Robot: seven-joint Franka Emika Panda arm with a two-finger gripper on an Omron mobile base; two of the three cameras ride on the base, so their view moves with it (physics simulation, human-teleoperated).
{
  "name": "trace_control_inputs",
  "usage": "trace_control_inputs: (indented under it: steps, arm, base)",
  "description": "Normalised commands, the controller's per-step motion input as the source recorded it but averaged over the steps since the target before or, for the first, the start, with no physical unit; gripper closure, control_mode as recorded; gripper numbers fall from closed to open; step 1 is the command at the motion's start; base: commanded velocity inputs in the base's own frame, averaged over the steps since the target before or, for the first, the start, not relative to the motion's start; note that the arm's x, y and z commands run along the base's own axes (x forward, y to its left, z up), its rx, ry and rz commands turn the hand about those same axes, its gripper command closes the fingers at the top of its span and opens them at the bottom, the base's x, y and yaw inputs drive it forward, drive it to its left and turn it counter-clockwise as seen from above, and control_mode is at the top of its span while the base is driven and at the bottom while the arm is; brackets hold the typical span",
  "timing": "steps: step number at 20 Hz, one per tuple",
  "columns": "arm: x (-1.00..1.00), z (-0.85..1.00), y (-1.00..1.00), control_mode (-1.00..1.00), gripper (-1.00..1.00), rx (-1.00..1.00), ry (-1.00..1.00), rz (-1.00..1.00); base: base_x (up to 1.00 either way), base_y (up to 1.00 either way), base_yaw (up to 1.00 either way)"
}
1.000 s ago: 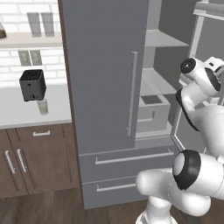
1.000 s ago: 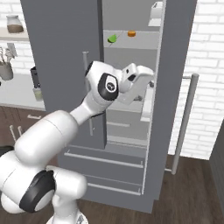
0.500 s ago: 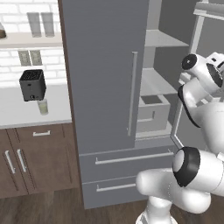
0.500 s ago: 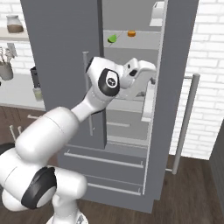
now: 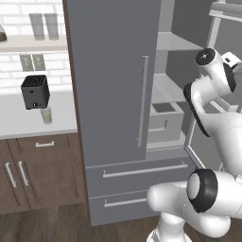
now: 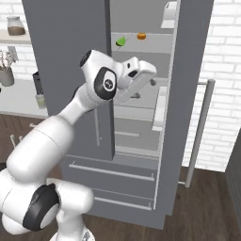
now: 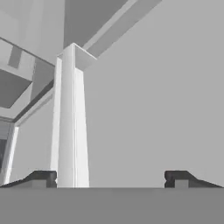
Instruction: Grab a lemon wedge from the fridge and one ice cube from the ice bowl, and put them in the glass of lemonade.
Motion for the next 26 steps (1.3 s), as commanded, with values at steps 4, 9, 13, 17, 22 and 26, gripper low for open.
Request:
trace_control_inputs:
  steps: [4, 9, 13, 17, 22, 26]
  arm:
    - [0.0, -0.15, 0.52, -1.0, -1.0, 0.5, -0.1, 0.19]
    - [0.0, -0.13, 0.7, -1.0, -1.0, 0.43, -0.01, 0.25]
    - [0.0, 0.0, 0.77, -1.0, -1.0, 0.2, 0.11, 0.22]
    - [0.0, 0.0, 0.9, -1.0, -1.0, 0.08, 0.14, 0.07]
    - [0.0, 0.0, 0.96, -1.0, -1.0, 0.05, 0.07, 0.0]
    - [0.16, -0.19, 0.61, -1.0, -1.0, 0.04, 0.02, -0.08]
  base:
    - [0.0, 0.0, 0.0]
    - [0.0, 0.0, 0.0]
    - [0.0, 0.0, 0.0]
    - [0.0, 0.0, 0.0]
    - [0.0, 0.0, 0.0]
    - [0.0, 0.0, 0.0]
